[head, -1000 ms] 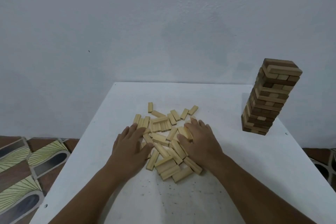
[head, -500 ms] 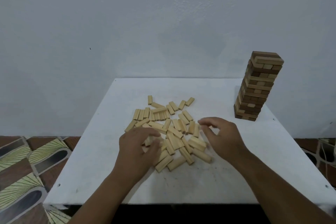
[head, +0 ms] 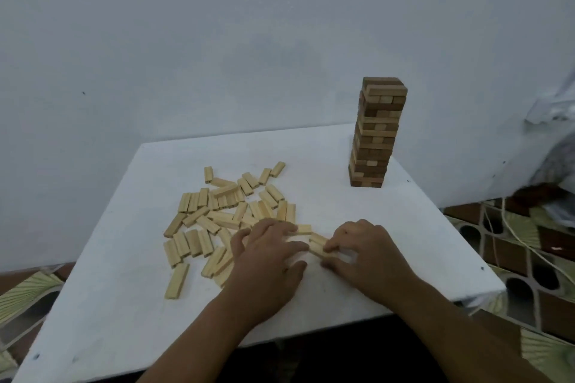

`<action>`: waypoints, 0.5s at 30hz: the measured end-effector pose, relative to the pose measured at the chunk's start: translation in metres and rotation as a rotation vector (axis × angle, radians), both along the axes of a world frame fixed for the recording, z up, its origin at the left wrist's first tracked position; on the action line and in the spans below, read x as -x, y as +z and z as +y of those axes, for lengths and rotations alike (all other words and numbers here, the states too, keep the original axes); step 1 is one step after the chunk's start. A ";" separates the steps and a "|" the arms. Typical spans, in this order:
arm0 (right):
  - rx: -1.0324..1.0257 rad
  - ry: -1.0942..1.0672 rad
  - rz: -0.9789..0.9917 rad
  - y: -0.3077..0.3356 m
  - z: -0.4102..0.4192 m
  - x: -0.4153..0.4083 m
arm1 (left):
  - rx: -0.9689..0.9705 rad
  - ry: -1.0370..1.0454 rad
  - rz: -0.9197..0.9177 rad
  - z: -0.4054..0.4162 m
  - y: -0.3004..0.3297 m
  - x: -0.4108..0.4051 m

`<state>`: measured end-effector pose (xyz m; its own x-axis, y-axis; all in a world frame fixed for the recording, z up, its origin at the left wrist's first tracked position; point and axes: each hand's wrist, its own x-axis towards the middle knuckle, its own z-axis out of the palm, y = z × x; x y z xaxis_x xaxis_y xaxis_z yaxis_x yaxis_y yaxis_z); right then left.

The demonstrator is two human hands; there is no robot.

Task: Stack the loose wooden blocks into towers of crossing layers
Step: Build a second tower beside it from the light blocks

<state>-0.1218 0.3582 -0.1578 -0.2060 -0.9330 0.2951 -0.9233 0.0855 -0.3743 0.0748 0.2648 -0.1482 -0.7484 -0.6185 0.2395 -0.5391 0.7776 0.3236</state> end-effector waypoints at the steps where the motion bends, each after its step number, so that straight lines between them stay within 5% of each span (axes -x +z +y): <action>1: -0.007 -0.021 0.011 0.000 0.002 0.001 | -0.009 -0.021 -0.009 0.000 0.000 0.005; 7: -0.116 -0.130 0.040 0.008 0.008 0.001 | 0.019 -0.060 -0.194 -0.031 0.007 0.032; 15: -0.086 -0.361 -0.010 0.015 0.011 -0.001 | 0.076 -0.216 -0.141 -0.035 0.018 0.051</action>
